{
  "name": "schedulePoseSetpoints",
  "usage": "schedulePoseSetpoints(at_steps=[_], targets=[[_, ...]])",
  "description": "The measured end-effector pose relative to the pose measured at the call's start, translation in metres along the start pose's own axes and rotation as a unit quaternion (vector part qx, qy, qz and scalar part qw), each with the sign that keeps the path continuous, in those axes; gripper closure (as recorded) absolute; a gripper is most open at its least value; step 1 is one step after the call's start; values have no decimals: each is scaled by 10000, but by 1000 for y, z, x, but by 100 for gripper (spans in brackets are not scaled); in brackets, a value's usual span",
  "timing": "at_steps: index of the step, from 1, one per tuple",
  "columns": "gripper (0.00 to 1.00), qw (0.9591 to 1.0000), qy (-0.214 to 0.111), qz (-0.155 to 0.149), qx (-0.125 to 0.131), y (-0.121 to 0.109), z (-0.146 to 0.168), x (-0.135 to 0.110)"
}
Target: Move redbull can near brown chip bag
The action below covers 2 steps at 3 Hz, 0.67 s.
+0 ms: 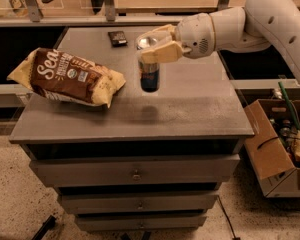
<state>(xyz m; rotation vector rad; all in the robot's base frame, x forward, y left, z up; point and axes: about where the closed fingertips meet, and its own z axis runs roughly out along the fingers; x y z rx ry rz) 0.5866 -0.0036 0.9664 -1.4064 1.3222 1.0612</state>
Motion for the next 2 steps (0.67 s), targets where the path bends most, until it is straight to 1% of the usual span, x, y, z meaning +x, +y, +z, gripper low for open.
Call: schedulePoseSetpoints(at_steps=[1, 2], targets=[[100, 9997, -8, -62, -225, 5, 16, -5], [100, 9993, 89, -118, -334, 6, 33, -9]])
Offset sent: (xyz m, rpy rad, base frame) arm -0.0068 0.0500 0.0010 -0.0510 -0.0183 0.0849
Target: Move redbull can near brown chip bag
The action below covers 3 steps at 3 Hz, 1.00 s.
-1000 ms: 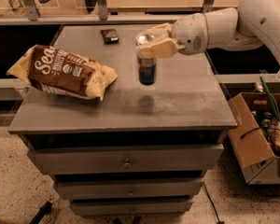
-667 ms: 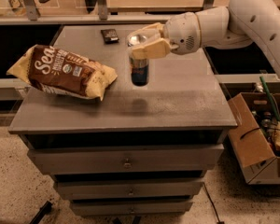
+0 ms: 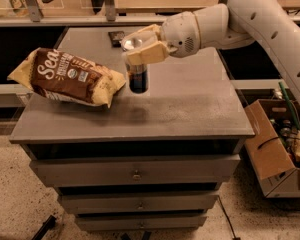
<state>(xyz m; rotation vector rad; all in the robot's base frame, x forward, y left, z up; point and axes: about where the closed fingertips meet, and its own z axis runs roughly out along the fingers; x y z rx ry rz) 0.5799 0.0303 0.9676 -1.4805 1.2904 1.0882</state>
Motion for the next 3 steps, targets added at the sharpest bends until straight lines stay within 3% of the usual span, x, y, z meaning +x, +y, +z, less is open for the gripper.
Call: schedulePoseSetpoints(at_steps=[1, 3], targets=[[100, 9999, 133, 7, -45, -4, 19, -3], [100, 9994, 8, 347, 43, -25, 39, 8]])
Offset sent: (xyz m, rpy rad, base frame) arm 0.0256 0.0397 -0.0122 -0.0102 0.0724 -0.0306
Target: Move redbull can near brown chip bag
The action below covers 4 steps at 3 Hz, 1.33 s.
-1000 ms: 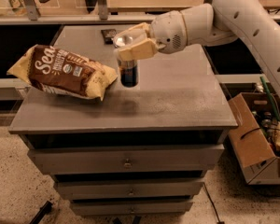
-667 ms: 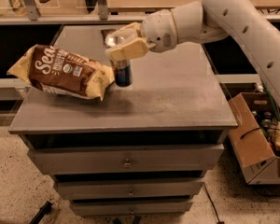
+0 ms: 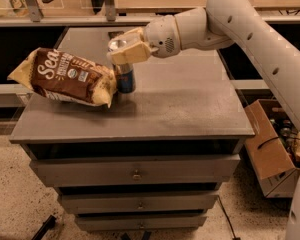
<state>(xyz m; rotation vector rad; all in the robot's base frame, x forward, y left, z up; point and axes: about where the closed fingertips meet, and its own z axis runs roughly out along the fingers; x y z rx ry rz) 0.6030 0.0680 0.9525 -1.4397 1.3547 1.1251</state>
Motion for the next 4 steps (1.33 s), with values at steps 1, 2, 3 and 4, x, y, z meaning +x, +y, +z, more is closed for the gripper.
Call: schedulePoseSetpoints(at_steps=[1, 2, 3, 4], targets=[[100, 9998, 3, 182, 70, -6, 6, 10], [100, 9996, 46, 266, -6, -7, 12, 19], [100, 9991, -129, 327, -237, -5, 18, 21], [100, 9973, -365, 404, -495, -3, 20, 24]])
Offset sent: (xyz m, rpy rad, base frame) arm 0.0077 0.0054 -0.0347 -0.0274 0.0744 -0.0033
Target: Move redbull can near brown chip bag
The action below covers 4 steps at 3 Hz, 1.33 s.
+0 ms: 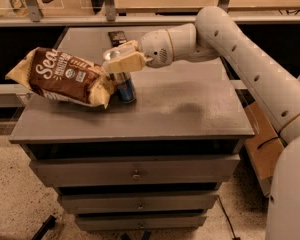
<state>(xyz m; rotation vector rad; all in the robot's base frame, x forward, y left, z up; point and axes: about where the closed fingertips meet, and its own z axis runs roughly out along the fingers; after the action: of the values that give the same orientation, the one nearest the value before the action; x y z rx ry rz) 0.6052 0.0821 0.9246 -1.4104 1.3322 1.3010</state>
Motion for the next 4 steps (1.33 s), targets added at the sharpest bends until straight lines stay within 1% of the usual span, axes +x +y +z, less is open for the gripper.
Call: schedulePoseSetpoints(at_steps=[1, 2, 3, 4], targets=[[100, 9996, -223, 42, -164, 0, -1, 2], [82, 9992, -307, -14, -263, 0, -3, 2], [59, 9990, -317, -80, -318, 1, -5, 2], [36, 9990, -286, -135, -306, 1, -8, 2]])
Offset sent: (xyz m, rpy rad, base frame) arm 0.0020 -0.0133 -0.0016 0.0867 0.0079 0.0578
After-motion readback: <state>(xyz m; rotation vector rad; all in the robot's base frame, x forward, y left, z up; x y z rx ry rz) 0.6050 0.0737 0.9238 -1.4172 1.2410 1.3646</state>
